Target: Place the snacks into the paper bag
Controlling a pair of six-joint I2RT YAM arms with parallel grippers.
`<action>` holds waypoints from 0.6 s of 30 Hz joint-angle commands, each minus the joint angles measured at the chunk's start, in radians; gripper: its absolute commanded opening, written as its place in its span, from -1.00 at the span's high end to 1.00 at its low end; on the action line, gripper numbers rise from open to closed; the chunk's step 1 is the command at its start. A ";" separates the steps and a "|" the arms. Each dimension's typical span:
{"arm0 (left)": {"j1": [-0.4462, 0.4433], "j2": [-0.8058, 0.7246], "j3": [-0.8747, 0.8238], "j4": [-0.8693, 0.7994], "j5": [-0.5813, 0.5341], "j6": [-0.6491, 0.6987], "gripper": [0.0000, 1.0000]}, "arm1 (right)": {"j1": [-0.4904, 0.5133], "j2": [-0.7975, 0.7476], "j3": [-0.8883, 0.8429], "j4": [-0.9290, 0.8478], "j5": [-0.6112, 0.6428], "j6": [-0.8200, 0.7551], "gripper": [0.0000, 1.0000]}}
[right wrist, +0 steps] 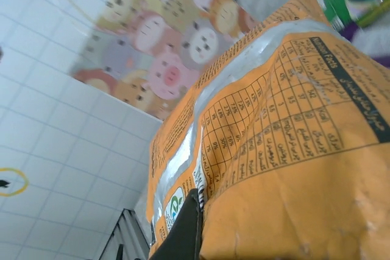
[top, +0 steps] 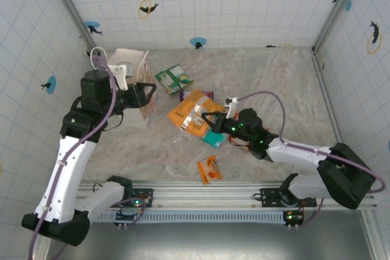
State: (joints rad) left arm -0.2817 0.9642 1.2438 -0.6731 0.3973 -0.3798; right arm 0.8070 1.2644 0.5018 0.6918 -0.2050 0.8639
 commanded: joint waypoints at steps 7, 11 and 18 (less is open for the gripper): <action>0.000 0.030 -0.104 0.306 0.378 -0.162 -0.34 | -0.116 -0.148 0.077 0.078 -0.289 -0.170 0.98; -0.001 0.050 -0.183 0.494 0.475 -0.299 -0.35 | -0.129 -0.155 0.118 0.086 -0.340 -0.210 0.97; -0.002 0.065 -0.259 0.640 0.531 -0.391 -0.35 | -0.129 -0.125 0.171 0.122 -0.363 -0.223 0.97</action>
State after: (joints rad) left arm -0.2817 1.0302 0.9970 -0.1528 0.8612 -0.7067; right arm 0.6807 1.1286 0.6262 0.7429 -0.5358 0.6697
